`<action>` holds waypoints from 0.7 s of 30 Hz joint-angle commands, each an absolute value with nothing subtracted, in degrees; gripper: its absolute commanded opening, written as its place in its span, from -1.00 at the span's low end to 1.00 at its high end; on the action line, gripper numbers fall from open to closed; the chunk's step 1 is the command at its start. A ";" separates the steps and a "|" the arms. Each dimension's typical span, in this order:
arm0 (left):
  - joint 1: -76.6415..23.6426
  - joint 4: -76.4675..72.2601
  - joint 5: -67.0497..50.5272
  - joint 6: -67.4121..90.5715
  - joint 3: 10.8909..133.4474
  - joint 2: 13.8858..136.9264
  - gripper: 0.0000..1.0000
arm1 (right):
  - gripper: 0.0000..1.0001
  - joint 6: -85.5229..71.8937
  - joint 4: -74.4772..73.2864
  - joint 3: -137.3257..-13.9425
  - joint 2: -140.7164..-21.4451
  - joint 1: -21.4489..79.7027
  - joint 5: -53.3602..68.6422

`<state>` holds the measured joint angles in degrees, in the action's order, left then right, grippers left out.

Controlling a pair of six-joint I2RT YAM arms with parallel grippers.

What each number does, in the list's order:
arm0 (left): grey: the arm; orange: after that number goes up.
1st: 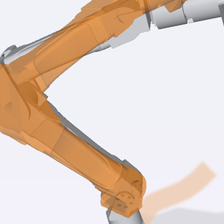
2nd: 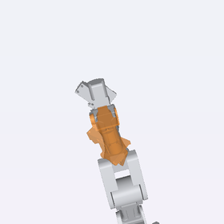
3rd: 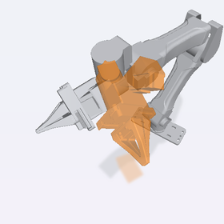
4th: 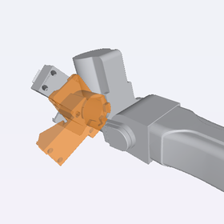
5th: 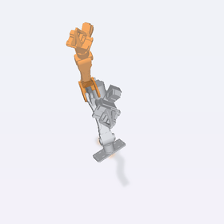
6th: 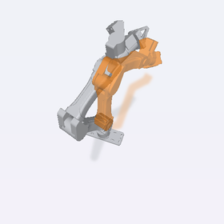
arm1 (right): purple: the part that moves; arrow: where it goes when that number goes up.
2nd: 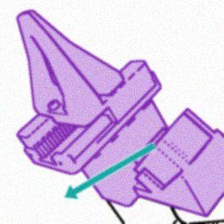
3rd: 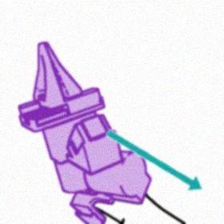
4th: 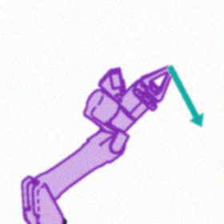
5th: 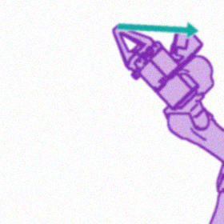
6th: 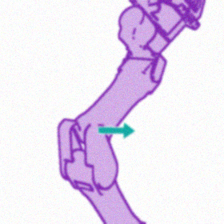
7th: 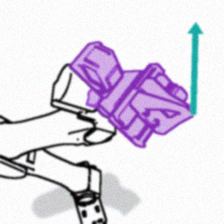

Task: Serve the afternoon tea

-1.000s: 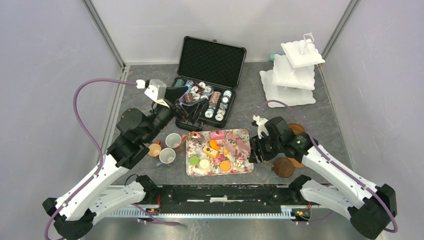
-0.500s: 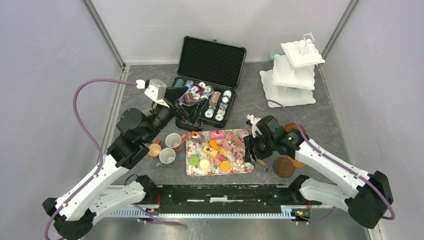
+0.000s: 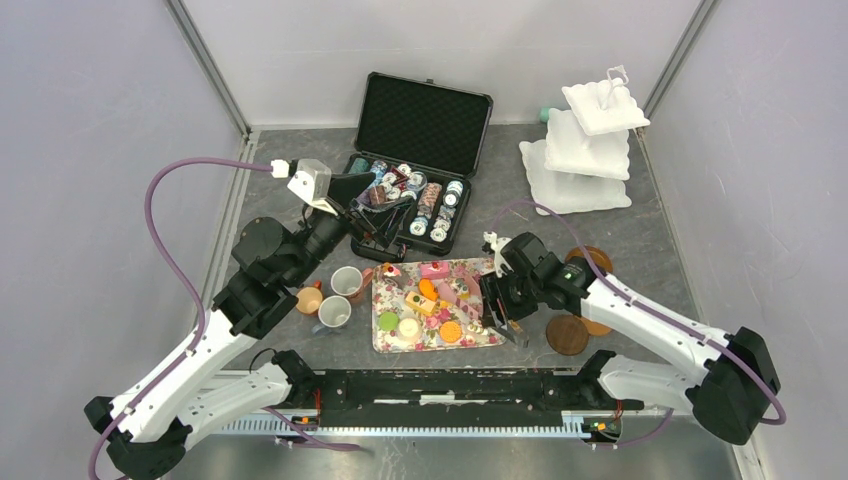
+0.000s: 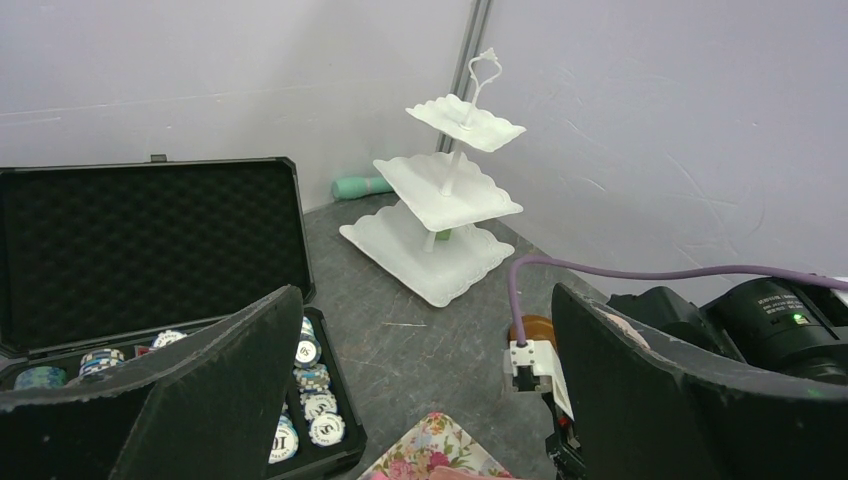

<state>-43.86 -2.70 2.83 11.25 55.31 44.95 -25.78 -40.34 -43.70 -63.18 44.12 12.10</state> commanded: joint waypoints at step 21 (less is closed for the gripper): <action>-44.12 -4.13 2.69 10.20 55.81 45.17 1.00 | -0.41 -27.76 -37.03 -43.86 -61.65 44.83 10.19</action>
<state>-43.88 -2.70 2.83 11.25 55.31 45.04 -26.30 -40.23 -44.49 -64.25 44.53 10.61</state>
